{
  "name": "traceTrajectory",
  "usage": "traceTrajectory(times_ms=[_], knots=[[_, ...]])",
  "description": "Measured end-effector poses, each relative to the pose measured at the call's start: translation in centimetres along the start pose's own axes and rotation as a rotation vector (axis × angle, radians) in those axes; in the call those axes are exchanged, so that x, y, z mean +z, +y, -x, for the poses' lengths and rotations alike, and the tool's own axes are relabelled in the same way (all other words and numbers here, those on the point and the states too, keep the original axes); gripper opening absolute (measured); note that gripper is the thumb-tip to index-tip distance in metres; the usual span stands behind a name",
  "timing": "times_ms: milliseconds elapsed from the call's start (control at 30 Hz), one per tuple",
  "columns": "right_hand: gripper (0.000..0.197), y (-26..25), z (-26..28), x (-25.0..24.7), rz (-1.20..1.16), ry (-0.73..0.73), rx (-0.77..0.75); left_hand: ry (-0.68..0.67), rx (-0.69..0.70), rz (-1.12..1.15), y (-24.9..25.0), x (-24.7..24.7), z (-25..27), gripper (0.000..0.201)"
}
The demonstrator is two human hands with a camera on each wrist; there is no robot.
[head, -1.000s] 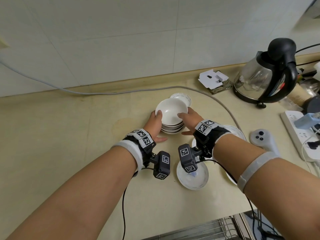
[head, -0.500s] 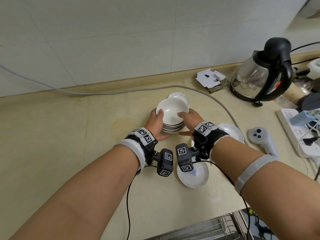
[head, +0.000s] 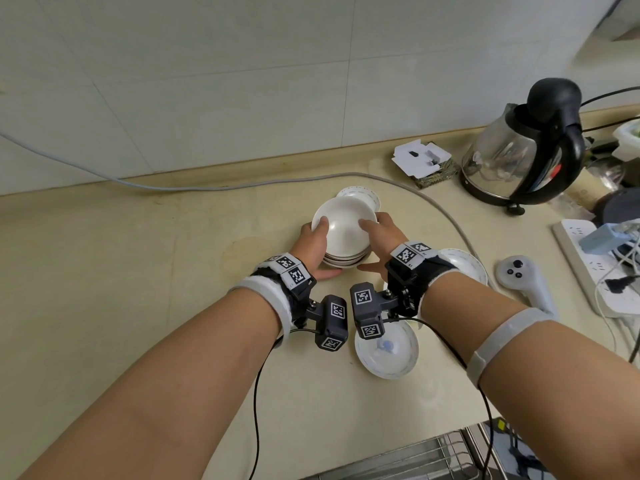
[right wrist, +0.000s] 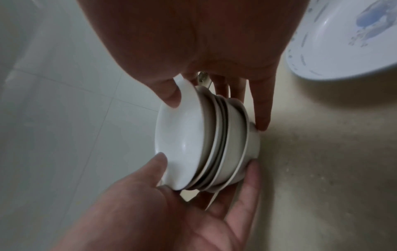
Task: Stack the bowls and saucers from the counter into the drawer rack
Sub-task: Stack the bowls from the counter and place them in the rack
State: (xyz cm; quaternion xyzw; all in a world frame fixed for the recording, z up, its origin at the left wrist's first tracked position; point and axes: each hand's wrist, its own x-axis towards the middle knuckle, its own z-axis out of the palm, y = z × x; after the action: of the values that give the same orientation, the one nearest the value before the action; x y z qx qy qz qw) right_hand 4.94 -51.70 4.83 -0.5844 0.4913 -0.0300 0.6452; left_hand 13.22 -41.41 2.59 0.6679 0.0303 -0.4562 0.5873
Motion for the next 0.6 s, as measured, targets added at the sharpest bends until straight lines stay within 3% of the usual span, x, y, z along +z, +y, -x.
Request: traceTrajectory(times_ms=[167, 400, 600], knots=[[0.051, 0.0, -0.6, 0.2, 0.075, 0.018, -0.018, 0.012, 0.061, 0.004, -0.1, 0.2, -0.3, 0.055], [0.045, -0.3, -0.5, 0.1, -0.008, -0.015, 0.073, -0.025, 0.073, 0.090, -0.7, -0.2, -0.3, 0.040], [0.042, 0.0, 2.3, -0.7, -0.061, -0.110, 0.034, -0.069, 0.154, 0.077, -0.8, -1.7, 2.4, 0.037]])
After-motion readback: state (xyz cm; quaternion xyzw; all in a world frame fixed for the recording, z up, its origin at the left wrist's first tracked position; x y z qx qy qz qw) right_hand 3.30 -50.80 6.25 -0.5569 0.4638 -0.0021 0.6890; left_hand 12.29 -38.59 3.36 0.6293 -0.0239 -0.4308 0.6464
